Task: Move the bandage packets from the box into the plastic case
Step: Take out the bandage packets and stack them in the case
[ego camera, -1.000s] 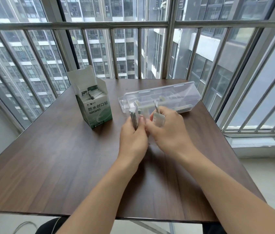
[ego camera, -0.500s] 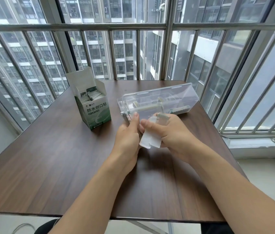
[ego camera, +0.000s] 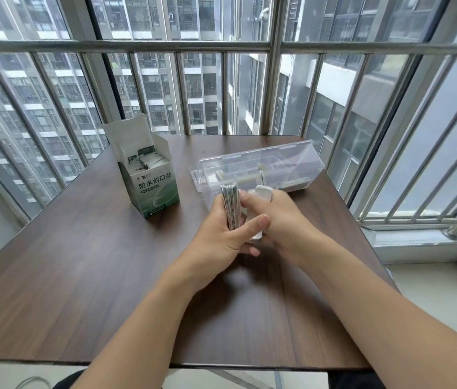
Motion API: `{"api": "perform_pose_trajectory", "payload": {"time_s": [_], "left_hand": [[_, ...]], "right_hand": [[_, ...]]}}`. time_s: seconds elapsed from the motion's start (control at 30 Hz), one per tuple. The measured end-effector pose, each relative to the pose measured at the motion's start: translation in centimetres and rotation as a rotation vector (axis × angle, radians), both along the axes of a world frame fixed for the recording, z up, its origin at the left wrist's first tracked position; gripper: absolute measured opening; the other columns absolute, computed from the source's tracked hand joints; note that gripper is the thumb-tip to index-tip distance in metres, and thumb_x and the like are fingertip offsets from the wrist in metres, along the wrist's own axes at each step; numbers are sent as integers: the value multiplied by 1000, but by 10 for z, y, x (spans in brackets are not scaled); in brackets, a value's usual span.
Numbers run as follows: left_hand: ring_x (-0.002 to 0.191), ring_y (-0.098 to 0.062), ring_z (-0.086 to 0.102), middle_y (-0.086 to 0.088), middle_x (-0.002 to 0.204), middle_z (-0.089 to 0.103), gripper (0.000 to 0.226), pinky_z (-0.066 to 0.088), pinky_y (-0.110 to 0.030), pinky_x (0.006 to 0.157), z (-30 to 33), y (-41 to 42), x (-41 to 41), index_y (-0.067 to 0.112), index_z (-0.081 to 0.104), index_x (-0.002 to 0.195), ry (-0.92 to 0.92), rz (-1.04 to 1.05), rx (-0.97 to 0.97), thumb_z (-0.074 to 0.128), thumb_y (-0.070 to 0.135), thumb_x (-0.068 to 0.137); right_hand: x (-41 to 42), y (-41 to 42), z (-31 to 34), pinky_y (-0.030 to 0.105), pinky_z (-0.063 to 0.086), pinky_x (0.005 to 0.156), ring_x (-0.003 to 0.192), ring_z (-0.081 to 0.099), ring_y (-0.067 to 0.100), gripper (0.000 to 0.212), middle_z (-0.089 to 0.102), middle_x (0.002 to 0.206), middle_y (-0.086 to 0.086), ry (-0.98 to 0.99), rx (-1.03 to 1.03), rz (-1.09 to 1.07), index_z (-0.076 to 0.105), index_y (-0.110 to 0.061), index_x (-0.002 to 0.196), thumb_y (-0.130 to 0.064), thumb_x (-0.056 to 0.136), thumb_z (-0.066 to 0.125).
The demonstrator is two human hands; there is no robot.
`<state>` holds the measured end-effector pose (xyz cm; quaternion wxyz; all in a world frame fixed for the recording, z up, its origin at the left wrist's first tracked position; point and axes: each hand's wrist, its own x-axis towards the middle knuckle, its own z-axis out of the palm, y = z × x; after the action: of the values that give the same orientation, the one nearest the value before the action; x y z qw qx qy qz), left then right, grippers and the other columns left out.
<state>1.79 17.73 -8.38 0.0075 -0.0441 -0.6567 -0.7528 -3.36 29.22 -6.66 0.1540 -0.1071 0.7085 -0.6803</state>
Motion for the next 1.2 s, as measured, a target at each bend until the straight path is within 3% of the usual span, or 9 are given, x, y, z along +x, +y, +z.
{"api": "perform_pose_trajectory", "payload": {"time_s": [0.2,0.33,0.47,0.57,0.67,0.93,1.03,1.1,1.2], "left_hand": [[80,-20,66,-8,100,65,39,53,-27,59,2,-1,0,15,41,134,-34,-13,92,52,-1,100],[83,-20,66,-10,102,68,41,56,-33,64,4,10,-2,16,49,128,-79,63,159,44,-8,95],[77,-18,64,-12,88,65,27,56,-29,61,4,17,-1,8,50,124,-152,190,241,40,8,99],[109,-25,65,-16,117,67,37,55,-33,88,2,19,-3,1,59,120,-148,274,298,46,31,102],[122,-24,62,-11,127,67,57,46,-40,107,4,16,-1,12,55,133,-133,255,317,54,54,94],[75,-18,55,-12,90,62,42,41,-24,58,15,-3,5,-4,52,126,-153,195,387,51,29,101],[88,-20,61,-12,99,65,38,52,-27,70,21,-3,9,-1,54,129,-154,111,467,45,26,104],[84,-21,63,-12,93,65,37,54,-32,74,24,-5,11,1,57,126,-175,27,504,46,28,103],[80,-22,57,-9,90,62,33,44,-38,71,25,-10,14,6,62,113,-202,-76,456,51,32,97]], "right_hand": [[1,0,7,31,39,55,69,57,26,45,67,82,13,35,-12,1,67,-10,100,-54,88,68],[2,-16,3,41,50,68,65,60,16,65,64,67,-3,235,102,-158,60,-17,81,-81,83,48],[9,-30,-7,45,51,94,99,68,17,88,74,96,-6,256,201,-192,67,-27,105,-91,78,13],[9,-39,-18,48,48,102,112,64,22,81,72,107,-2,203,176,-205,67,-33,108,-89,80,15],[8,-45,-23,46,41,110,122,55,20,61,62,119,2,161,206,-215,65,-33,107,-74,89,24],[36,-13,1,37,46,102,115,56,10,42,61,120,-1,322,115,63,66,-33,111,-60,101,35],[38,-4,15,35,41,110,128,46,9,84,50,136,-6,451,324,147,48,-24,142,-78,77,58],[34,8,31,18,41,107,132,40,3,123,33,149,-13,565,420,208,16,-30,159,-59,62,86],[18,22,49,5,31,106,136,33,-2,128,31,152,-11,797,616,372,17,-28,159,-31,59,96]]}}
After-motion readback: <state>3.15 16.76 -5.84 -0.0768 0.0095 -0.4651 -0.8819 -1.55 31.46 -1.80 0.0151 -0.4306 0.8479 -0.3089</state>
